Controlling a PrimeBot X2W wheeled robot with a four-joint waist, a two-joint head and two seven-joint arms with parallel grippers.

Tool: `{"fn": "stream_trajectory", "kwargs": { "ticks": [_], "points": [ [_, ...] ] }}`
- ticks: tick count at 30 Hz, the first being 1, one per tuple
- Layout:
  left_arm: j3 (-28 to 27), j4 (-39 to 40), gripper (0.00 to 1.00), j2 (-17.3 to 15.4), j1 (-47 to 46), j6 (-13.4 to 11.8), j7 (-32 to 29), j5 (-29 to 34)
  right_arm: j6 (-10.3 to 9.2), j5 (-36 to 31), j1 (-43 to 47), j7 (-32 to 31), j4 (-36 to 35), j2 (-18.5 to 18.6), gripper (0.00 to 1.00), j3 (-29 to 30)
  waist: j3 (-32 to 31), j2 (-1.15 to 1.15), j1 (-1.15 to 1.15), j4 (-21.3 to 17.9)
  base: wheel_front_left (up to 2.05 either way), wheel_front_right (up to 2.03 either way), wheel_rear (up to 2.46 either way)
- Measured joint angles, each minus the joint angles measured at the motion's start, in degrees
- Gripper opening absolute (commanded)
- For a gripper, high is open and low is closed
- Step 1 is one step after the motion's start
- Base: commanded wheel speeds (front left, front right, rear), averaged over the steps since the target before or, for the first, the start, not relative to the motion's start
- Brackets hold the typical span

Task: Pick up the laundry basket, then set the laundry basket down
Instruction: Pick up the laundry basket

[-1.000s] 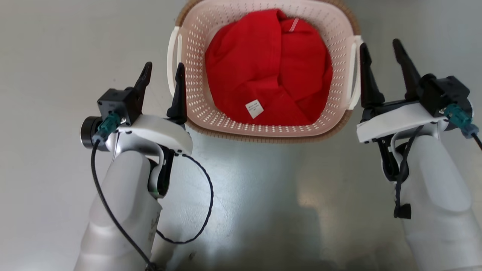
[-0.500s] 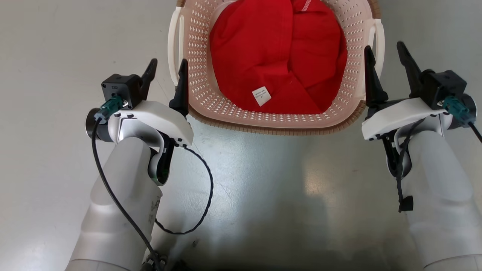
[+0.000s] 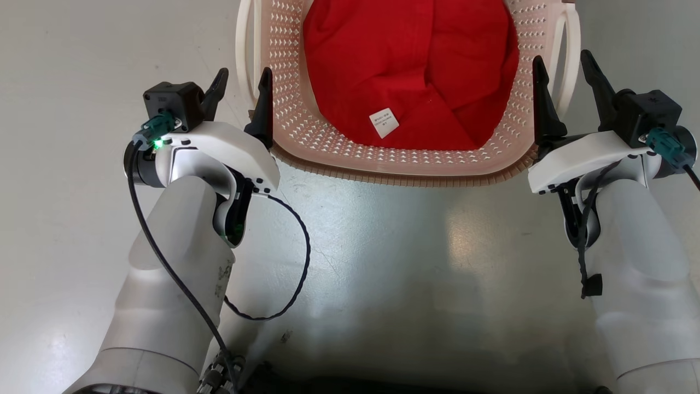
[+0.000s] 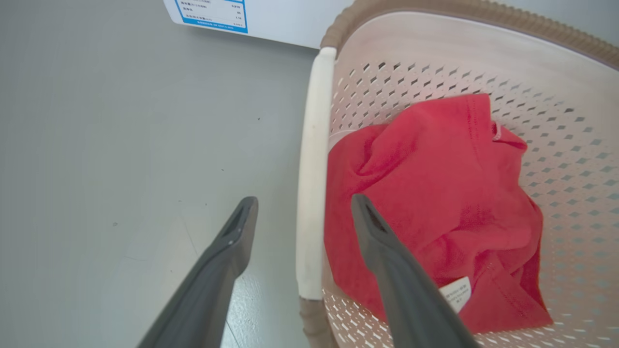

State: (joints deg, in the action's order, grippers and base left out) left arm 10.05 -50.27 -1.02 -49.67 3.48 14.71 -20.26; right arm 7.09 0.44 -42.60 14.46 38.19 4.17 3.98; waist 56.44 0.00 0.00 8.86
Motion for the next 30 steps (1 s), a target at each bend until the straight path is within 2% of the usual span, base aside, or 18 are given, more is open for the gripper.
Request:
{"fn": "stream_trajectory", "kwargs": {
  "ticks": [29, 30],
  "points": [
    [4.19, -8.1, 1.0, 0.24, -6.48, -0.54, 0.0, 0.04, 0.04, 0.26, -4.65, 0.0, 7.22, 0.21, 1.0, -4.17, 1.57, 0.0, 0.0, -0.72, 0.0, 0.0, 0.0],
    [4.44, -8.31, 0.94, 0.24, -6.56, -0.55, 0.0, 0.04, 0.04, 0.27, -4.65, 0.0, 7.37, 0.21, 1.0, -4.22, 1.61, 0.0, 0.0, -0.7, 0.0, 0.0, 0.0]
  ]
}}
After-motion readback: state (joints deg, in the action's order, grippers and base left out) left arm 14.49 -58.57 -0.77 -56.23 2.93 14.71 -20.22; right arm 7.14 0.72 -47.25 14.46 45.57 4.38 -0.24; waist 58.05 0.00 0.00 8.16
